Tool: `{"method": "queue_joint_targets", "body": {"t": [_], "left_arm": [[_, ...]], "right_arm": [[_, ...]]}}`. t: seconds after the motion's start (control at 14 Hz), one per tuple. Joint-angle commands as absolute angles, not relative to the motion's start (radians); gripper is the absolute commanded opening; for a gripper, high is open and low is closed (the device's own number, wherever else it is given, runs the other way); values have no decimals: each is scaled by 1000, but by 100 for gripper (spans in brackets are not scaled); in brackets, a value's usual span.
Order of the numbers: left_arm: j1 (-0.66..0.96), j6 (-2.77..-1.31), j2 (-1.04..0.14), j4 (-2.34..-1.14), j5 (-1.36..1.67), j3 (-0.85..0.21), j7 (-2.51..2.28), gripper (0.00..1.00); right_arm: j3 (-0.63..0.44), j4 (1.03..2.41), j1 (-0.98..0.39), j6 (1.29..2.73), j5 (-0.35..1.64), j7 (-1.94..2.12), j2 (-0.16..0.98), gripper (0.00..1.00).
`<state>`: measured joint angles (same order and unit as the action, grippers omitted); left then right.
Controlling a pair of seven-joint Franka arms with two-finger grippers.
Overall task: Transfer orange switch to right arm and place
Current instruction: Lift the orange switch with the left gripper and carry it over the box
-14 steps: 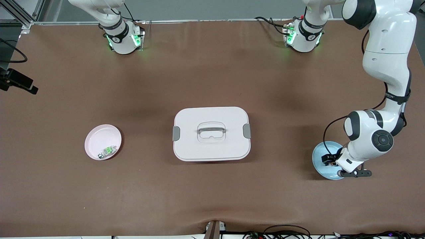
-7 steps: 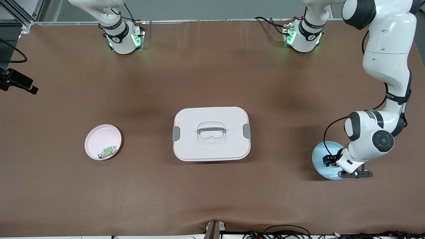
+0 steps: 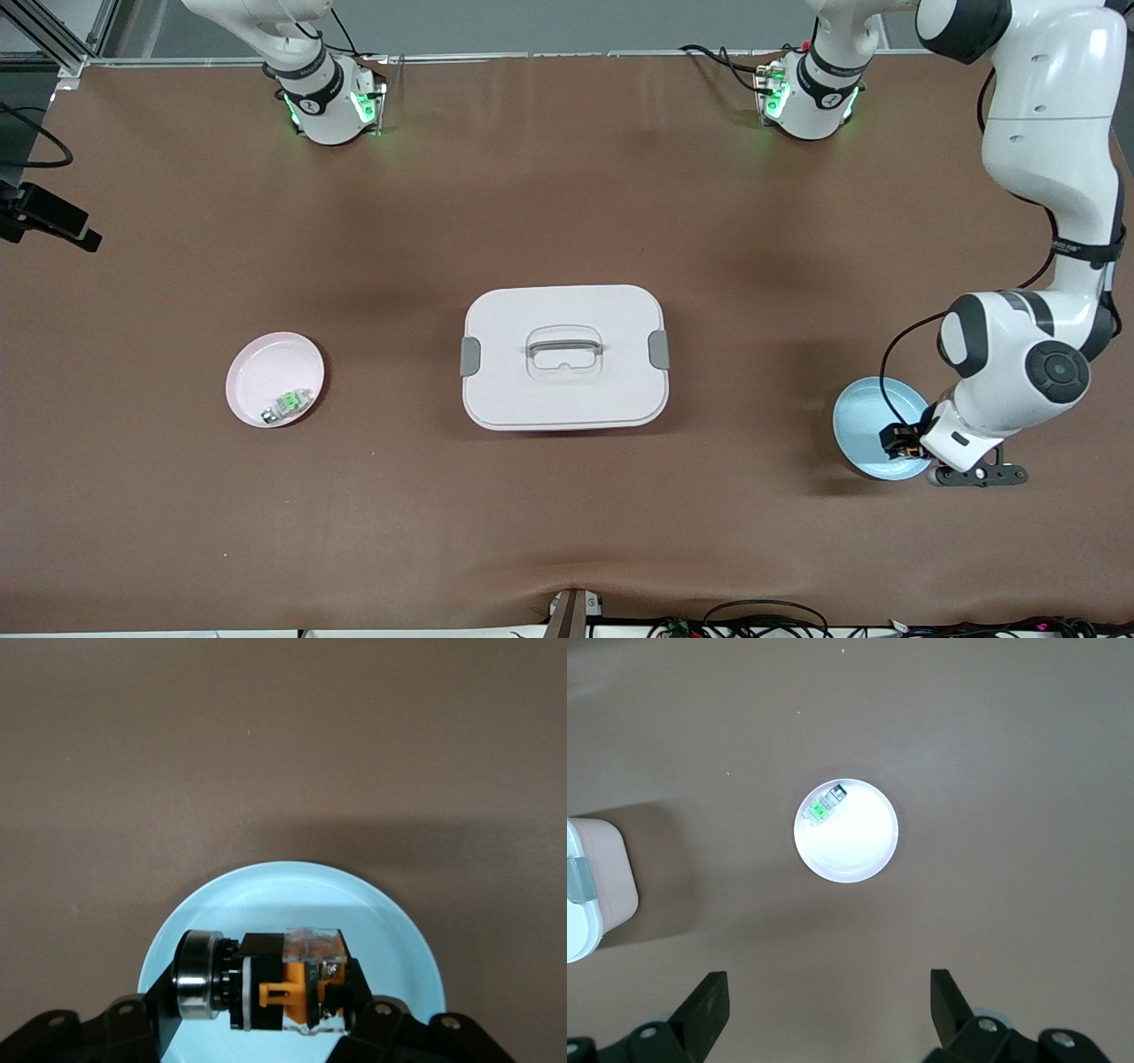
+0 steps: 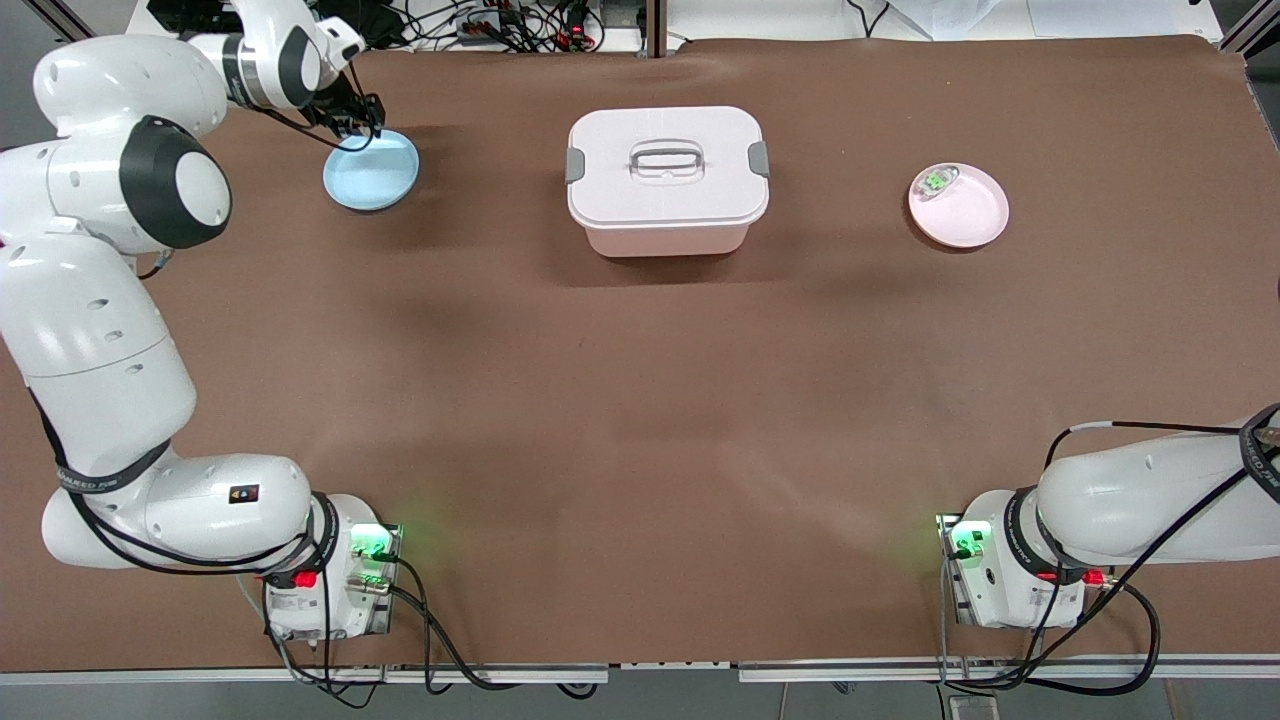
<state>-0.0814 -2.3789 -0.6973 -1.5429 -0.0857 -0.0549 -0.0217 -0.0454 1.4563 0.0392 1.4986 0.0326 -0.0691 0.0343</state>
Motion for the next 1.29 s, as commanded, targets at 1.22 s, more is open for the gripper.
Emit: {"method": "queue_joint_targets", "body": {"t": [1.22], "left_arm": [[-74, -1901, -474, -1370, 45, -379, -842, 0]], "right_arm": [[-41, 1466, 25, 1500, -8, 6, 14, 100]]}}
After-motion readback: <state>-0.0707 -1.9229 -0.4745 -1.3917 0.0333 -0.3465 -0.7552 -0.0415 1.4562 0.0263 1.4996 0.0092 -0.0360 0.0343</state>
